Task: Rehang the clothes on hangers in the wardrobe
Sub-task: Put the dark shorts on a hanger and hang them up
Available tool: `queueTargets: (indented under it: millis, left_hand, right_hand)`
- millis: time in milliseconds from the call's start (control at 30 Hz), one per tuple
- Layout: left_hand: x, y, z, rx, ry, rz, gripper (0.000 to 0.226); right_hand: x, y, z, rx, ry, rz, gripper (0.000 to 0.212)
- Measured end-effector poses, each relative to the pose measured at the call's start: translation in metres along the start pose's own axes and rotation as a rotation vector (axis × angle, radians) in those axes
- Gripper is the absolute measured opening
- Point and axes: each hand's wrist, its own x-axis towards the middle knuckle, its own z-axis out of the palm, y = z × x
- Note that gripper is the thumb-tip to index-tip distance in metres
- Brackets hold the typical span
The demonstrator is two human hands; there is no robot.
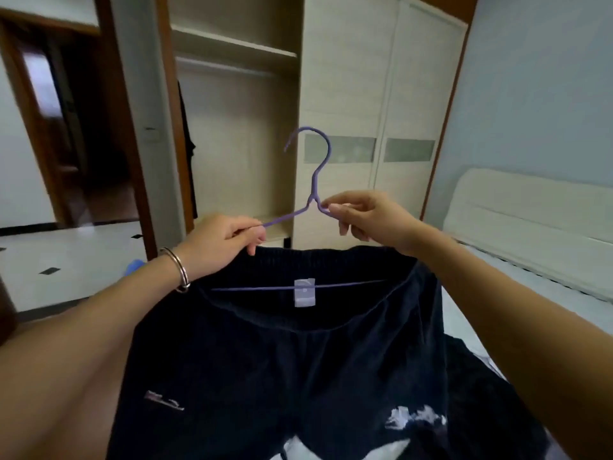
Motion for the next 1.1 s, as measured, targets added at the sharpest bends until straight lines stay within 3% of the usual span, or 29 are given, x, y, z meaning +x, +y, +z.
queueTargets:
  millis: [133, 233, 533, 833, 933, 1100]
  left_hand:
    - [0.011, -0.073, -0.069, 0.166, 0.004, -0.052, 0.020]
    - [0.023, -0.108, -0.100, 0.254, -0.015, -0.079, 0.023]
    - [0.050, -0.234, -0.161, 0.148, 0.182, -0.274, 0.026]
    - [0.107, -0.377, -0.216, 0.225, 0.341, -0.387, 0.028]
    - [0.138, -0.419, -0.234, 0.250, 0.317, -0.398, 0.028]
    - [0.178, -0.474, -0.262, 0.272, 0.269, -0.373, 0.027]
  right_hand:
    - [0.083, -0.026, 0.072, 0.072, -0.012, -0.103, 0.014]
    - [0.135, -0.049, 0.121, 0.106, -0.119, -0.146, 0.018]
    - [0.259, -0.090, 0.234, -0.044, -0.406, -0.216, 0.030]
    - [0.412, -0.016, 0.286, -0.054, -0.505, -0.118, 0.033]
    - [0.462, -0.010, 0.311, 0.076, -0.456, -0.137, 0.031]
    - [0.537, -0.023, 0.358, 0.133, -0.217, -0.119, 0.045]
